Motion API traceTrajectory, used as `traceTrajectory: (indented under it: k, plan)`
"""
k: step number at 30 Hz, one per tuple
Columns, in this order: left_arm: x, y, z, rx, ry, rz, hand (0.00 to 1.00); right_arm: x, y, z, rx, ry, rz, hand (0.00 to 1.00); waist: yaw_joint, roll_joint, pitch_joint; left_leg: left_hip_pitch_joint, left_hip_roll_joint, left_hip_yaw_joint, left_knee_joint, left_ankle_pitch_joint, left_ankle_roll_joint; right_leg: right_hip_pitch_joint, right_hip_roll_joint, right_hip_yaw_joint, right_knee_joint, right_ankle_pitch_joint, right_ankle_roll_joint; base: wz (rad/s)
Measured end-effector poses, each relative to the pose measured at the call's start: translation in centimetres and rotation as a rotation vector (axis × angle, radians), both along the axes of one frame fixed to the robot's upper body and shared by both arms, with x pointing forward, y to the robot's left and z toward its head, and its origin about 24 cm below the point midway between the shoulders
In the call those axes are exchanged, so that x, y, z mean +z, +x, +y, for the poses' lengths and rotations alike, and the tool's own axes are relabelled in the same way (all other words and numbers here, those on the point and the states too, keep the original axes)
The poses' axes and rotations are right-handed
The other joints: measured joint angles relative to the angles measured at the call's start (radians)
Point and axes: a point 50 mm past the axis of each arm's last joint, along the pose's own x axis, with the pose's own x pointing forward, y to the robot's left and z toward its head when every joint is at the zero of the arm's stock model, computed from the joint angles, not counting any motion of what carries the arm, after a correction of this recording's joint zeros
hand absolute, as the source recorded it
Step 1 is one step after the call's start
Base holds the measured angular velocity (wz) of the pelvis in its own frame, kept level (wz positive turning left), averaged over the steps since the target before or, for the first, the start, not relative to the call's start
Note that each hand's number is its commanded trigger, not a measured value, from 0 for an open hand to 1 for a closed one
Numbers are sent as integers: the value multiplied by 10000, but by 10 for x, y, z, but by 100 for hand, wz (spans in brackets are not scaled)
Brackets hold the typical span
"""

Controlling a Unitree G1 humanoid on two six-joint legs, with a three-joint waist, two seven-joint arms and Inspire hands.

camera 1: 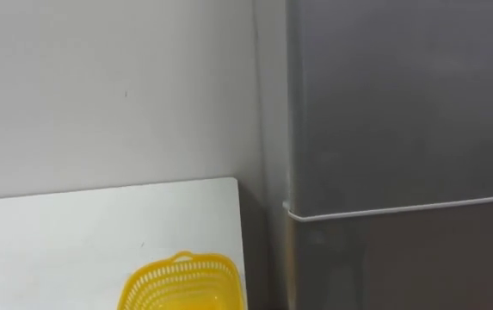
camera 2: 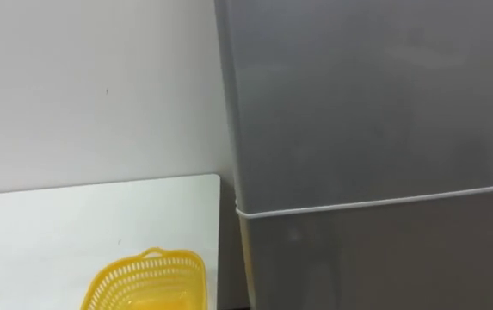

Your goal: Retrieve from the upper fridge

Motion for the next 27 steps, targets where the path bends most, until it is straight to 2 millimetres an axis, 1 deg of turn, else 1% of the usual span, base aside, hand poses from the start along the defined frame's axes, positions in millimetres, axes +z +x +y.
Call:
traceTrajectory:
  k: [3, 5, 8, 10, 11, 13, 15, 19, 22, 25, 27]
  plan:
    - [2, 9, -18, -2229, 36, -3, 0, -1, 9, 1, 71, 128, -14, 0, -374, -31, -5, -44, 8, 94, -14, 3, 0, -71, 1, 27, 27, 0, 0, -2]
    - [5, 17, -30, -3788, -14, -180, 0, -2, 7, 2, 71, 171, 179, 0, -587, -81, -11, -25, 8, 109, -20, 8, 4, -88, -2, 40, 41, -1, 0, -4]
    - [5, 24, -41, -5342, 6, -184, 0, -2, 5, 2, 20, 168, 335, 0, -714, -114, -14, 46, 16, 187, -64, 11, 4, -75, 9, 116, 48, 0, -1, -9]
    - [0, 30, -52, -6498, 320, 228, 0, -2, 0, 0, -36, 116, 515, 0, -759, -117, -15, 80, 17, 236, -77, 11, 4, -37, 23, 254, 50, 0, -1, -16]
    - [-2, 31, -54, -6715, 398, 351, 0, -2, -1, 0, -39, 106, 520, 0, -777, -117, -15, 77, 17, 263, -74, 11, 4, -41, 22, 272, 46, 1, 1, -9]
    - [-9, 36, -66, -7657, 730, 914, 0, -1, 0, -1, -81, 85, 467, 0, -869, -120, -15, 38, 14, 314, -76, 11, 4, -98, 17, 311, 48, 2, 4, -5]
    - [-15, 39, -74, -8264, 887, 1339, 0, -1, 3, -1, -52, 79, 397, 0, -968, -121, -17, 39, 14, 335, -77, 11, 4, -148, 19, 338, 56, 2, 4, -6]
    - [-27, 44, -86, -9444, 1134, 2241, 0, -1, 3, -2, -66, 37, 489, 0, -1050, -89, -37, 9, 23, 446, -72, 10, 4, -196, 35, 443, 52, 6, 4, -7]
    - [-29, 44, -93, -10112, 1392, 2314, 0, -1, 3, -2, -34, 22, 587, 0, -1133, -62, -54, 23, 22, 466, -70, 10, 3, -182, 31, 446, 47, 7, 4, 0]
    - [-31, 45, -95, -10421, 1517, 2420, 0, -1, 2, -2, -26, 30, 623, 0, -1282, -51, -60, 48, 27, 477, -71, 10, 3, -169, 29, 452, 51, 8, 4, -1]
    - [-35, 46, -96, -10620, 1540, 2545, 0, -1, 2, -2, -12, 104, 658, 0, -1313, -51, -60, 56, 30, 479, -69, 10, 3, -156, 30, 458, 51, 8, 2, 0]
